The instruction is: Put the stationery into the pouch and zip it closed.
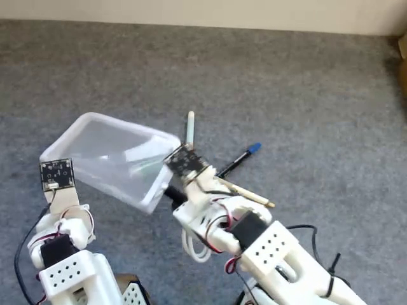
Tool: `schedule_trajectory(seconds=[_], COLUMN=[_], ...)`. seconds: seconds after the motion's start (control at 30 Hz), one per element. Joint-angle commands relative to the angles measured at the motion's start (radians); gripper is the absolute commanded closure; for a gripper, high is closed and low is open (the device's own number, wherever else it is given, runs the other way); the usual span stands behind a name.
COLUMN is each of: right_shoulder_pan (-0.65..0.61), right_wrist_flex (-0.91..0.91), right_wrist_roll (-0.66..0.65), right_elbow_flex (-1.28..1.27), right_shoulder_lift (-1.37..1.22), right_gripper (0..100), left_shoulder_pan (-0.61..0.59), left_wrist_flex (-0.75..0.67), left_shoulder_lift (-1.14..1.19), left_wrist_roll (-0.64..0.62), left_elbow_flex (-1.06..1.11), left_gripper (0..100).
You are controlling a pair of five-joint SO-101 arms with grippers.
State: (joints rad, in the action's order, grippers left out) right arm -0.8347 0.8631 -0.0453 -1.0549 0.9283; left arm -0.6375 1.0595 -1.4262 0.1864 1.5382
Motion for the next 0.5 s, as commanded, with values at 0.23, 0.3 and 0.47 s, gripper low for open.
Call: schedule_trajectory(seconds=[0.23, 0.3, 0.47], right_shoulder_pan=[0.108, 0.128, 0.147], right_wrist_flex=[0.074, 0.076, 0.105], right_wrist_roll=[-0.003, -0.003, -0.003], right_elbow_flex=[0.024, 0.024, 0.028], right_shoulder_lift=[0.266, 0.302, 0.38], right_gripper=[99.5, 99.5, 99.5], left_shoulder_pan=[0.168, 0.205, 0.269], left_wrist_flex=[0.172, 0.222, 0.293], left_shoulder_lift=[-0.008, -0.008, -0.008], left_wrist_roll=[-0.009, -0.009, -0.009], left_elbow_flex=[-0.3, -0.358, -0.495], left_gripper=[99, 99, 99])
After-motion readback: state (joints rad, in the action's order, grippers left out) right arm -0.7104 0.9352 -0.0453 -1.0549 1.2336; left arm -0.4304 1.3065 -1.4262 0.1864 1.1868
